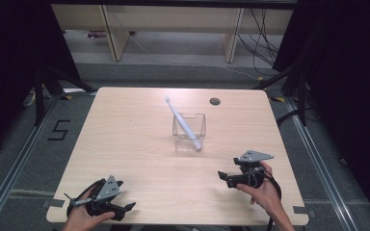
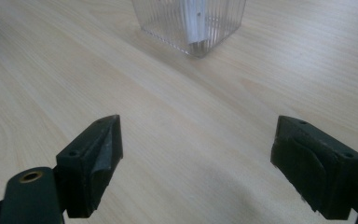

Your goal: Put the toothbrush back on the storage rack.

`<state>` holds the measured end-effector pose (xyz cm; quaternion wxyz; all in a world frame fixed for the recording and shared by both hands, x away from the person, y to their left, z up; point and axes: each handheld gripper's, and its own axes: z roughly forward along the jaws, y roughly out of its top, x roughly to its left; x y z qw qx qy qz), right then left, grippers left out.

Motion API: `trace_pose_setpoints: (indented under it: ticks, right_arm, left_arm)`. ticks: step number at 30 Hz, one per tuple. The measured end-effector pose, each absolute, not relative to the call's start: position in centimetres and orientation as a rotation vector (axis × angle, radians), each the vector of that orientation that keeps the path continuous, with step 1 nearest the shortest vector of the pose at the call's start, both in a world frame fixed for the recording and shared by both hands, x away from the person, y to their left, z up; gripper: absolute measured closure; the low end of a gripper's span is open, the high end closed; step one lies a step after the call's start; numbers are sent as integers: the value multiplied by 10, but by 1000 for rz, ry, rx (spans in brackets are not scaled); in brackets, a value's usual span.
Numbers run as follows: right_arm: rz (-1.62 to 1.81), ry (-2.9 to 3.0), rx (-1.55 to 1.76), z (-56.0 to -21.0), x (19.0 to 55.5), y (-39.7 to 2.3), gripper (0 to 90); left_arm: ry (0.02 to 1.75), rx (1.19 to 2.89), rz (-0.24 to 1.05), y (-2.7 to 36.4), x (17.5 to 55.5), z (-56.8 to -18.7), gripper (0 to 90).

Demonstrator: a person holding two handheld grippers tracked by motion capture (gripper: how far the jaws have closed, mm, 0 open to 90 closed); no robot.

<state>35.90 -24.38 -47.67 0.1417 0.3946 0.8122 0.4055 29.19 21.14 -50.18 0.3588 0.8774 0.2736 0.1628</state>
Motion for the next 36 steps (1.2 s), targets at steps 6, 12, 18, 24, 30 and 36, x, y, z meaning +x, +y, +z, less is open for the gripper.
trace_pose_setpoints:
  ticks: [6,12,18,24,30,36]
  right_arm:
    - [1169,2346,1147,-478,353,-247,171]
    - [1177,2345,1136,-480,345,-251,171]
    - [1194,2346,1171,-483,338,-252,171]
    - [1194,2343,1166,-483,332,-255,170]
    - [1189,2369,1130,-484,329,-257,164]
    - [1174,2368,1129,-485,323,-259,162]
  left_arm:
    - [701,2274,427,211,292,-502,158]
    - [698,2272,431,212,293,-502,158]
    - [702,2275,431,211,292,-503,158]
    - [707,2272,429,211,292,-503,158]
    - [702,2277,431,212,292,-503,159]
    - [694,2280,428,211,292,-503,158]
